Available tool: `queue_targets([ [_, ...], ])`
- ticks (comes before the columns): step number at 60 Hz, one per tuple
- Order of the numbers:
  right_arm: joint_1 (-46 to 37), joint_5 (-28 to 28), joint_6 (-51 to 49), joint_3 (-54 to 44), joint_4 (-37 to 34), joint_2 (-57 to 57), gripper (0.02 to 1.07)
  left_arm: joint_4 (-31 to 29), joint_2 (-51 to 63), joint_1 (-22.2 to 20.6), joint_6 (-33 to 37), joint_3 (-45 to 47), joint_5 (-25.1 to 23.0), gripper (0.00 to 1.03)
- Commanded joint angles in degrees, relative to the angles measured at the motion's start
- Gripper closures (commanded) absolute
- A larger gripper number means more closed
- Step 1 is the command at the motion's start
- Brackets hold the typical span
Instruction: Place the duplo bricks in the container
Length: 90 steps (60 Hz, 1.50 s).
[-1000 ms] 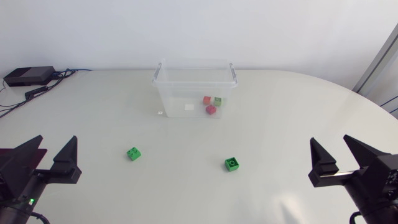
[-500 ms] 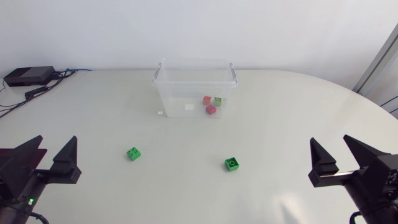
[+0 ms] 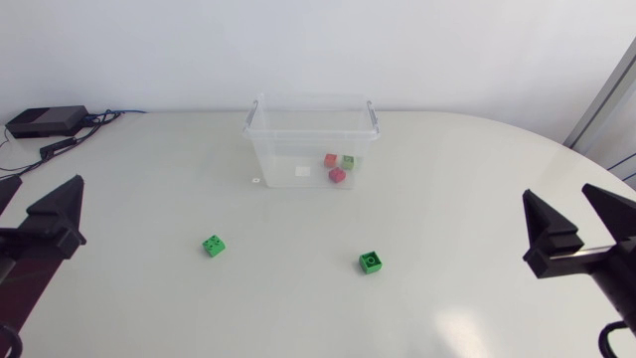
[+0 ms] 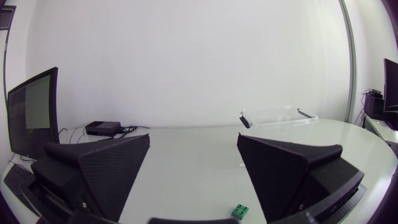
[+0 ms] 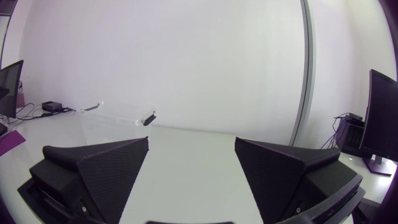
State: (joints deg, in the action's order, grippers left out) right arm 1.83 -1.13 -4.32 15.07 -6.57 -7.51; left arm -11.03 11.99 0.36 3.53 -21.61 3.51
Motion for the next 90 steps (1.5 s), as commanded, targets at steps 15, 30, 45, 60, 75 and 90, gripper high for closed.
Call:
queue_targets([
  [15, 1.4, -0.5, 2.3, 11.6, -6.4, -14.6, 0.07, -12.1, 22.2, -2.8, -2.0, -16.0, -0.3, 0.07],
  [30, 4.4, -2.3, 6.6, 19.5, -14.3, -23.7, 0.07, -18.5, 39.4, -3.9, 3.0, -23.4, -0.6, 0.07],
  [45, 8.4, -1.9, 11.4, 25.0, -18.2, -31.2, 0.07, -21.6, 52.3, -6.2, 11.9, -26.8, -4.1, 0.07],
  [60, 11.7, -0.7, 12.6, 32.2, -26.9, -41.9, 0.07, -21.6, 65.3, -9.5, 16.4, -30.3, -4.6, 0.07],
  [75, 13.1, -7.8, 5.6, 36.3, -34.7, -51.4, 0.07, -21.7, 77.7, -9.1, 23.3, -33.9, -5.4, 0.07],
  [90, 17.1, -10.2, 7.7, 37.9, -33.2, -60.3, 0.07, -21.8, 85.0, -10.0, 26.3, -36.7, -5.7, 0.1],
])
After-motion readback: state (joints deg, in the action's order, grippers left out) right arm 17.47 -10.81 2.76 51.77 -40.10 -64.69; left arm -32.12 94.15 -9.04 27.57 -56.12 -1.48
